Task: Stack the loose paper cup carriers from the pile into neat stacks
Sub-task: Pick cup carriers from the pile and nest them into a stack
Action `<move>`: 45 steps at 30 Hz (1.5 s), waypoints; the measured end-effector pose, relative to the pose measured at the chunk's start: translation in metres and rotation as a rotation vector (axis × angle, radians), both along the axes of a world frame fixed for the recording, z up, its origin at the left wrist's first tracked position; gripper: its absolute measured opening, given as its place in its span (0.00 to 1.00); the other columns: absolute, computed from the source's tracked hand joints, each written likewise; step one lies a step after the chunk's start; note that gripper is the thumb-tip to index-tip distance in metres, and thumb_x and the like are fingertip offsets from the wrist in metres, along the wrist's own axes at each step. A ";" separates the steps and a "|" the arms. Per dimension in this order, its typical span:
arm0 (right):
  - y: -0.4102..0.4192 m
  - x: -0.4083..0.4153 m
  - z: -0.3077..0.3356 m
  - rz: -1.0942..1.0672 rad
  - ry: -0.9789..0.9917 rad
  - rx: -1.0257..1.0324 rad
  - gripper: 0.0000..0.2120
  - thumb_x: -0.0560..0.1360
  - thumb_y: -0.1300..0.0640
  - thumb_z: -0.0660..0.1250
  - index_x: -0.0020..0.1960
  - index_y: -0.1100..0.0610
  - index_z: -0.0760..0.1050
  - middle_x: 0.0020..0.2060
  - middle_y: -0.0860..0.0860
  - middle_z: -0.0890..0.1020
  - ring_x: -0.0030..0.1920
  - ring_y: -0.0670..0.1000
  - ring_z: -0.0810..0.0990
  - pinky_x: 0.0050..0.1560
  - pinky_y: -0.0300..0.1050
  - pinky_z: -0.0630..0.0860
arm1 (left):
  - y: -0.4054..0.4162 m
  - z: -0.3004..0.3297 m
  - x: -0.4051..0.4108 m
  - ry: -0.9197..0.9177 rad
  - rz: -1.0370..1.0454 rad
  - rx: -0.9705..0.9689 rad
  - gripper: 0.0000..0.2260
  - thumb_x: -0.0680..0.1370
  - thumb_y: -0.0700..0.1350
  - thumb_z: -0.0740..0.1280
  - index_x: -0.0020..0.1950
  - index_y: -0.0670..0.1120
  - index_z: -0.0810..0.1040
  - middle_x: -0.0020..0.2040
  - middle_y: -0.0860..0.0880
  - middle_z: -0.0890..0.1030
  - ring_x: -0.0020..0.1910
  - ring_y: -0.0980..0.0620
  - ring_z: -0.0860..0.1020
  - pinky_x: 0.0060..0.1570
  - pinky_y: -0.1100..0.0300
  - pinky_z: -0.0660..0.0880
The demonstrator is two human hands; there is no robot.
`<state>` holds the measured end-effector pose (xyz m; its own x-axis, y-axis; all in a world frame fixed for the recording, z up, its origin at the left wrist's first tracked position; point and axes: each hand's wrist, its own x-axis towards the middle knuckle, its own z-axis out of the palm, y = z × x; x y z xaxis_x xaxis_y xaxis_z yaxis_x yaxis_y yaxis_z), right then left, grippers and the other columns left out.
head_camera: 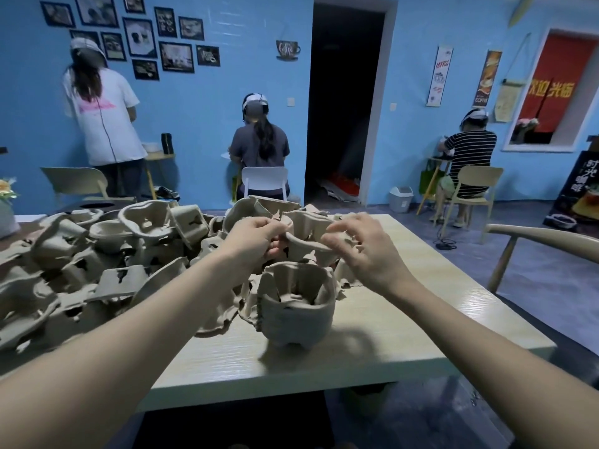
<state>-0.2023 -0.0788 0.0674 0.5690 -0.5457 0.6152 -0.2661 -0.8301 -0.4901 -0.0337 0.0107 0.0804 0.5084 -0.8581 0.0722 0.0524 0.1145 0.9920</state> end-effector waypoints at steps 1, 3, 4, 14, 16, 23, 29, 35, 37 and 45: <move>-0.002 0.000 -0.001 -0.072 -0.040 0.043 0.17 0.74 0.44 0.66 0.53 0.56 0.78 0.48 0.49 0.75 0.54 0.50 0.72 0.55 0.44 0.70 | 0.004 -0.001 0.002 0.019 0.000 0.002 0.07 0.77 0.36 0.64 0.39 0.39 0.76 0.27 0.49 0.74 0.24 0.57 0.72 0.24 0.69 0.72; -0.004 0.000 -0.004 -0.176 -0.034 0.193 0.18 0.75 0.46 0.66 0.58 0.58 0.75 0.52 0.53 0.75 0.55 0.52 0.74 0.57 0.50 0.73 | 0.011 -0.005 0.006 0.034 0.003 0.027 0.07 0.77 0.36 0.65 0.39 0.40 0.77 0.33 0.46 0.74 0.30 0.55 0.73 0.27 0.70 0.74; -0.003 0.000 -0.005 -0.171 -0.020 0.307 0.18 0.75 0.48 0.66 0.59 0.58 0.74 0.52 0.53 0.76 0.53 0.52 0.76 0.55 0.50 0.75 | 0.015 -0.007 0.007 0.031 0.002 0.043 0.07 0.77 0.36 0.65 0.39 0.41 0.77 0.35 0.45 0.74 0.31 0.54 0.74 0.27 0.70 0.73; 0.018 0.003 -0.018 -0.081 -0.025 0.544 0.07 0.70 0.63 0.69 0.33 0.64 0.78 0.25 0.49 0.76 0.29 0.47 0.73 0.36 0.45 0.70 | 0.040 -0.030 0.009 -0.141 0.013 0.172 0.10 0.78 0.39 0.64 0.36 0.44 0.75 0.25 0.53 0.74 0.23 0.59 0.69 0.26 0.68 0.65; 0.021 0.004 -0.023 -0.101 0.017 0.523 0.09 0.67 0.60 0.69 0.29 0.59 0.76 0.24 0.48 0.75 0.30 0.49 0.74 0.38 0.50 0.74 | 0.042 -0.035 0.011 -0.201 0.033 0.197 0.10 0.77 0.40 0.64 0.35 0.45 0.74 0.24 0.54 0.74 0.25 0.58 0.68 0.28 0.66 0.63; 0.025 0.007 -0.030 -0.186 0.091 0.442 0.08 0.60 0.51 0.63 0.29 0.54 0.77 0.30 0.54 0.81 0.41 0.58 0.80 0.52 0.60 0.76 | 0.044 -0.047 0.017 -0.356 0.097 0.260 0.08 0.74 0.41 0.69 0.36 0.45 0.74 0.32 0.47 0.73 0.32 0.52 0.68 0.33 0.59 0.65; 0.025 0.002 -0.039 -0.139 0.102 0.508 0.07 0.72 0.56 0.69 0.46 0.58 0.79 0.37 0.49 0.79 0.43 0.51 0.78 0.53 0.54 0.77 | 0.045 -0.055 0.015 -0.369 0.113 0.261 0.06 0.74 0.42 0.71 0.44 0.45 0.74 0.40 0.46 0.76 0.38 0.51 0.72 0.41 0.56 0.71; 0.030 -0.002 -0.043 -0.067 0.087 0.748 0.16 0.77 0.50 0.64 0.63 0.55 0.72 0.54 0.52 0.78 0.49 0.52 0.77 0.50 0.48 0.76 | 0.053 -0.061 0.007 -0.202 0.051 0.311 0.10 0.77 0.48 0.66 0.55 0.44 0.77 0.50 0.46 0.79 0.43 0.51 0.75 0.49 0.54 0.74; 0.034 -0.003 -0.044 -0.036 0.082 0.845 0.13 0.79 0.49 0.61 0.61 0.52 0.73 0.52 0.52 0.78 0.46 0.52 0.76 0.45 0.47 0.75 | 0.055 -0.060 0.002 -0.138 0.025 0.307 0.08 0.78 0.49 0.65 0.53 0.46 0.79 0.48 0.48 0.78 0.41 0.53 0.74 0.51 0.52 0.76; 0.036 -0.004 -0.046 0.047 0.037 1.015 0.12 0.80 0.51 0.57 0.56 0.57 0.74 0.45 0.55 0.72 0.42 0.55 0.74 0.39 0.47 0.77 | 0.056 -0.060 -0.002 -0.072 0.011 0.276 0.06 0.78 0.47 0.65 0.49 0.47 0.80 0.44 0.49 0.77 0.39 0.52 0.72 0.40 0.56 0.78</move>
